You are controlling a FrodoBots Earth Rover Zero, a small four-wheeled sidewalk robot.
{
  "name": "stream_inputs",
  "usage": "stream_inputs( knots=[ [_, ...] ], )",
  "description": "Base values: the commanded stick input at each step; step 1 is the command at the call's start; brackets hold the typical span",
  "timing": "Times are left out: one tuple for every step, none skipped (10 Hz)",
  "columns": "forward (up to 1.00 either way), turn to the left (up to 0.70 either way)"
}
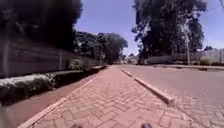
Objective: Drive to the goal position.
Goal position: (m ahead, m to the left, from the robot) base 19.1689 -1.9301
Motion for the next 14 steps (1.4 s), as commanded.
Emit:
stream_inputs(
  knots=[
    [0.70, 0.00],
    [0.70, 0.00],
    [0.70, 0.00],
    [0.70, 0.00],
    [0.70, 0.00],
    [0.70, 0.00],
    [0.70, 0.00],
    [0.70, 0.00],
    [0.70, 0.00],
    [0.70, 0.00],
    [0.70, 0.00],
    [0.70, 0.00],
    [0.70, 0.00],
    [0.70, 0.00]
  ],
)
